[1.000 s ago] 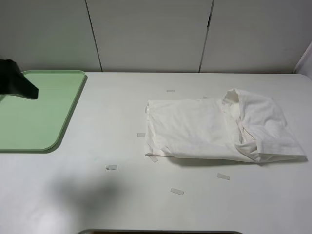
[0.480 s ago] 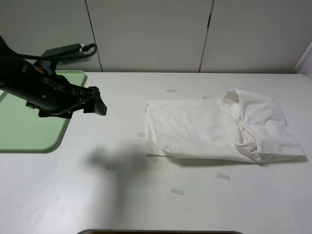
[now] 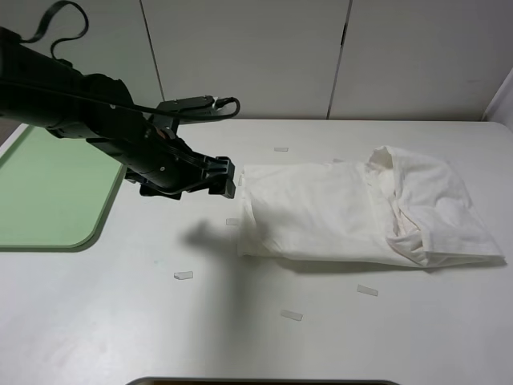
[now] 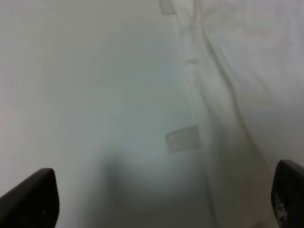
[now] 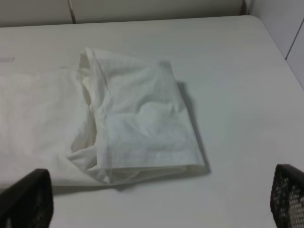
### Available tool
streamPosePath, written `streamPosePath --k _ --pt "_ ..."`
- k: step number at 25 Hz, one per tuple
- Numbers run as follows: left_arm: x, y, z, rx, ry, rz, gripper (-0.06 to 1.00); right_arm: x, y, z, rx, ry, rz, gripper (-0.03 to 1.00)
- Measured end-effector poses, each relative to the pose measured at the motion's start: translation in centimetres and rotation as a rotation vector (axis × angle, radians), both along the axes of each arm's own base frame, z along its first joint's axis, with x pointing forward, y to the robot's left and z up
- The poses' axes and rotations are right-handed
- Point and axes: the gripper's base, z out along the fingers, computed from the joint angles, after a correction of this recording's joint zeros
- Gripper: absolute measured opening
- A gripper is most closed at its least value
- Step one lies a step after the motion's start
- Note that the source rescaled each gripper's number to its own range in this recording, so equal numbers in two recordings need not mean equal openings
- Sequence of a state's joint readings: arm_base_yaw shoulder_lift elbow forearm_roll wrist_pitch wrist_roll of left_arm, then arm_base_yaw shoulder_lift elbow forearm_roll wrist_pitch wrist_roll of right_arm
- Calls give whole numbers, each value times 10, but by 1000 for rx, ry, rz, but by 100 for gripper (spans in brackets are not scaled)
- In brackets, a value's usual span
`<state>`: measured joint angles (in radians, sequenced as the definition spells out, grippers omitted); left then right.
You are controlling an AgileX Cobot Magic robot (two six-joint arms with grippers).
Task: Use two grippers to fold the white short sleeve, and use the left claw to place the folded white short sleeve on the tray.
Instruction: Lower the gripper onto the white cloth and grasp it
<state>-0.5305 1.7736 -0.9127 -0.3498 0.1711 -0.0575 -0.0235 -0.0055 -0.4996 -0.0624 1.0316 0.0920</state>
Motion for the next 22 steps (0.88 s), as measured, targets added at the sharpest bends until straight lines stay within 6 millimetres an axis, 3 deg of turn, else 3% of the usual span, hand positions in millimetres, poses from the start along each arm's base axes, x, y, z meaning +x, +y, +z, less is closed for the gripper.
streamPosePath --k 2,6,8,22 --pt "7 -14 -8 2 1 -21 88 0 0 0 0 0 0 100" --pt "12 -20 -10 -6 -4 -22 88 0 0 0 0 0 0 100" --pt "26 -38 -20 -25 -5 -16 88 0 0 0 0 0 0 100" --pt "37 -60 -40 -34 -19 -18 88 0 0 1 0 -7 0 100"
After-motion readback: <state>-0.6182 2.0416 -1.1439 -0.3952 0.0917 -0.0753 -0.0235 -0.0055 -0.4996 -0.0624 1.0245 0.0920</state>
